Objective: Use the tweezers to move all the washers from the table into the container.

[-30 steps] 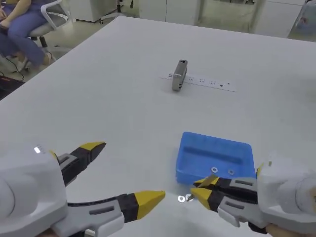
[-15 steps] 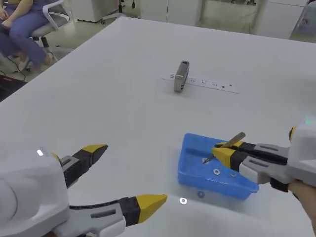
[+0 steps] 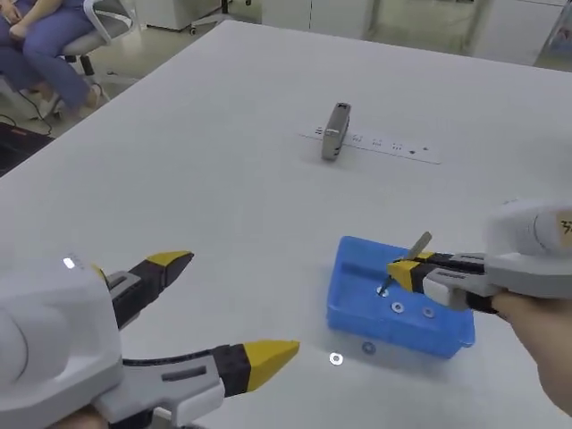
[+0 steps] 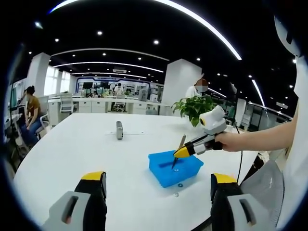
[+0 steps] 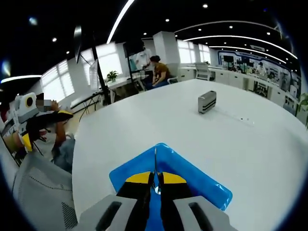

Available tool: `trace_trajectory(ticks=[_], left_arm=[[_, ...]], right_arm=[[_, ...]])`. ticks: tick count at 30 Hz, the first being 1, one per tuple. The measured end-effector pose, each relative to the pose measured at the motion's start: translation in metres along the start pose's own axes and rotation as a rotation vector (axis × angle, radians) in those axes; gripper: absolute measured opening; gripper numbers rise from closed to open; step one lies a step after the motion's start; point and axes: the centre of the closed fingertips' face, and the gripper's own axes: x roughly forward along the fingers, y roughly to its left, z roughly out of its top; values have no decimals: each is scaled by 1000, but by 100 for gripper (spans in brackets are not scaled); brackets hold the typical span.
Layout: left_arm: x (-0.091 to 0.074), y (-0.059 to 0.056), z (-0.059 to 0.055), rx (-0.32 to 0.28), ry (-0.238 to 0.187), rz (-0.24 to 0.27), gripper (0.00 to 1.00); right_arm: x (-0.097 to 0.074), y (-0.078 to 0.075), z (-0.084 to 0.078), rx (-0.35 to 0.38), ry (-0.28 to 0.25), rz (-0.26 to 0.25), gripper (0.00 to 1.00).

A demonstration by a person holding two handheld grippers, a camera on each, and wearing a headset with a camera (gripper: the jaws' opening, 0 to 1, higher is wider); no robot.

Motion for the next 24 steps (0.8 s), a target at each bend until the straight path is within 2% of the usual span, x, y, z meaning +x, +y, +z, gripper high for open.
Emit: trace_trajectory(ticks=[7, 9, 15, 20, 24], left_arm=[[-1, 2, -1, -2, 2, 7, 91], [-1, 2, -1, -2, 3, 7, 91], [-1, 2, -1, 1, 7, 6, 91], [0, 1, -1, 2, 9, 5, 91], [1, 0, -1, 3, 9, 2, 91]], right_arm=[[9, -2, -15, -15, 53, -3, 2], [8, -1, -13, -8, 38, -2, 3], [5, -1, -13, -25, 39, -15, 3], [-6, 5, -3, -12, -19, -10, 3], [-19, 16, 9, -14, -76, 2, 3]])
